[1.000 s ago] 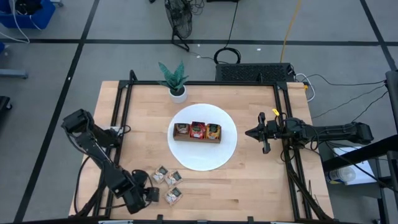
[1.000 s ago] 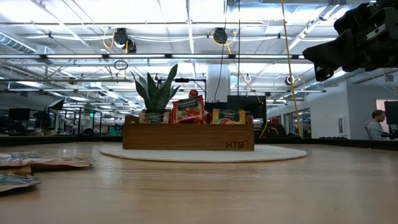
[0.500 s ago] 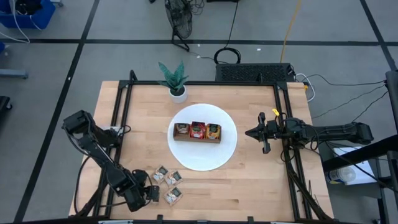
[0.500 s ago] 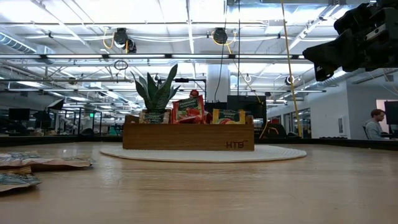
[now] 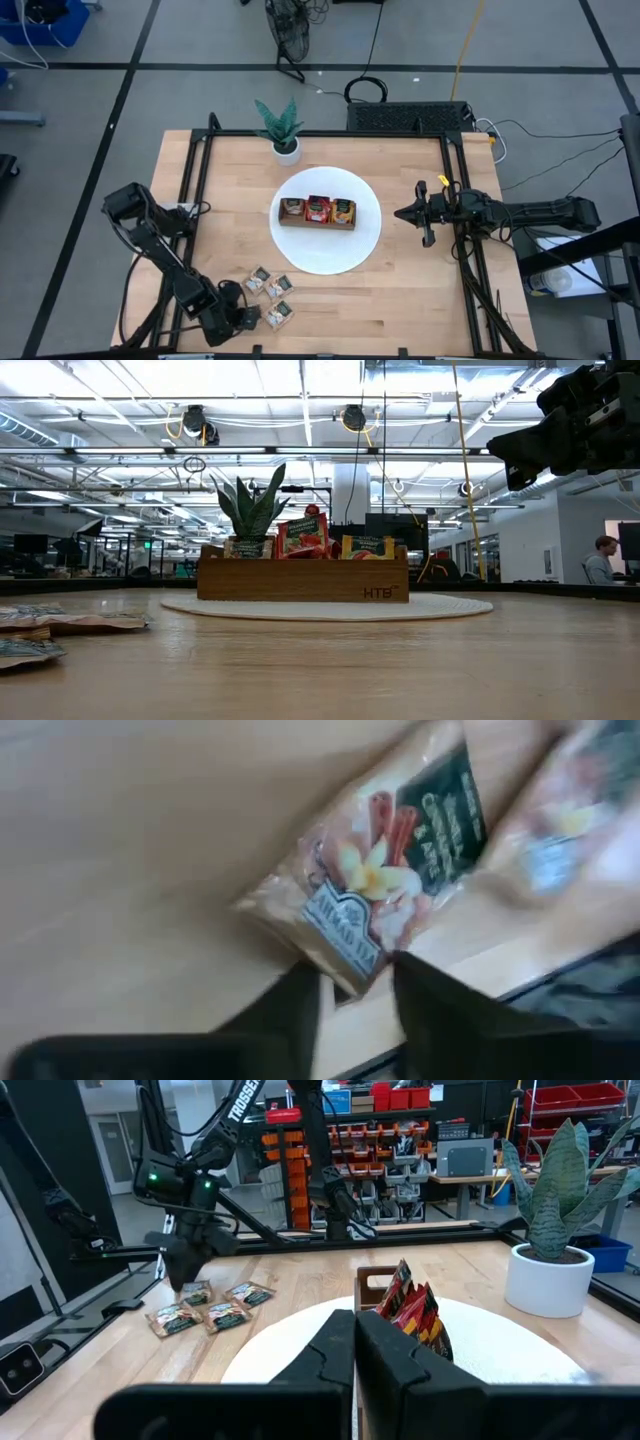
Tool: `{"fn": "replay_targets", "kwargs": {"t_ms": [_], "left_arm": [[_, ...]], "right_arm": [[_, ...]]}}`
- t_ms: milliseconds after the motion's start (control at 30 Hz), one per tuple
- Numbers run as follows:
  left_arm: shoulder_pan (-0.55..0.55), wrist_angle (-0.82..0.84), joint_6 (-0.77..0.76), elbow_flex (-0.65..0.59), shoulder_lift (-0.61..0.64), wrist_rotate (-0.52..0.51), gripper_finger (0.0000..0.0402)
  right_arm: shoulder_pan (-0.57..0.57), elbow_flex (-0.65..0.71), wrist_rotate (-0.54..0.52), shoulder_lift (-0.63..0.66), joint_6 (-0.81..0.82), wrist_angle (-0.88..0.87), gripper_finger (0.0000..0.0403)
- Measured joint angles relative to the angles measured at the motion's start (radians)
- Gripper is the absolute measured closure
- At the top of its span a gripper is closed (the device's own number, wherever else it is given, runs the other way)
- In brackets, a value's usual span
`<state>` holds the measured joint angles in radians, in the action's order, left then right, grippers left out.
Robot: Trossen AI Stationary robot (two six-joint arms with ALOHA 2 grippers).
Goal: Pick & Place Tea
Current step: Put the brown tea bag into the left section of the wooden organizer
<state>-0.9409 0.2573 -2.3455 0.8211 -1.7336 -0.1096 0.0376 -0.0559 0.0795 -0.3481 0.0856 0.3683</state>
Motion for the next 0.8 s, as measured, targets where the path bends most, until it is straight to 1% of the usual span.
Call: {"fn": "replay_targets", "kwargs": {"t_ms": [133,167,300,400,467,567,667,733,800], "left_arm": [[-0.004,0.002,0.039,-0.002,-0.004,-0.095,0.0372],[-0.009,0.001,0.042,-0.002,-0.003,-0.116,0.0384],[-0.019,0.01,0.06,0.008,0.006,-0.138,0.0394],[-0.019,0.027,0.084,0.031,0.018,-0.135,0.0396],[-0.016,0.055,0.111,0.052,0.033,-0.175,0.0397],[0.005,0.074,0.201,0.075,0.071,-0.313,0.0398],[0.046,0.121,0.345,0.083,0.109,-0.527,0.0398],[0.081,0.188,0.429,0.084,0.138,-0.67,0.0399],[0.126,0.296,0.484,0.085,0.159,-0.781,0.0399]], "right_arm": [[0.0,0.0,0.0,0.0,0.0,0.0,0.0399],[0.0,0.0,0.0,0.0,0.0,0.0,0.0399],[0.0,0.0,0.0,0.0,0.0,-0.002,0.0399],[0.0,0.0,0.0,0.0,0.0,0.0,0.0398],[0.0,0.0,0.0,0.0,0.0,0.0,0.0399],[0.0,0.0,0.0,0.0,0.0,-0.001,0.0398],[0.0,0.0,0.0,0.0,0.0,0.0,0.0399],[0.0,0.0,0.0,0.0,0.0,0.0,0.0399],[0.0,0.0,0.0,0.0,0.0,0.0,0.0399]]}}
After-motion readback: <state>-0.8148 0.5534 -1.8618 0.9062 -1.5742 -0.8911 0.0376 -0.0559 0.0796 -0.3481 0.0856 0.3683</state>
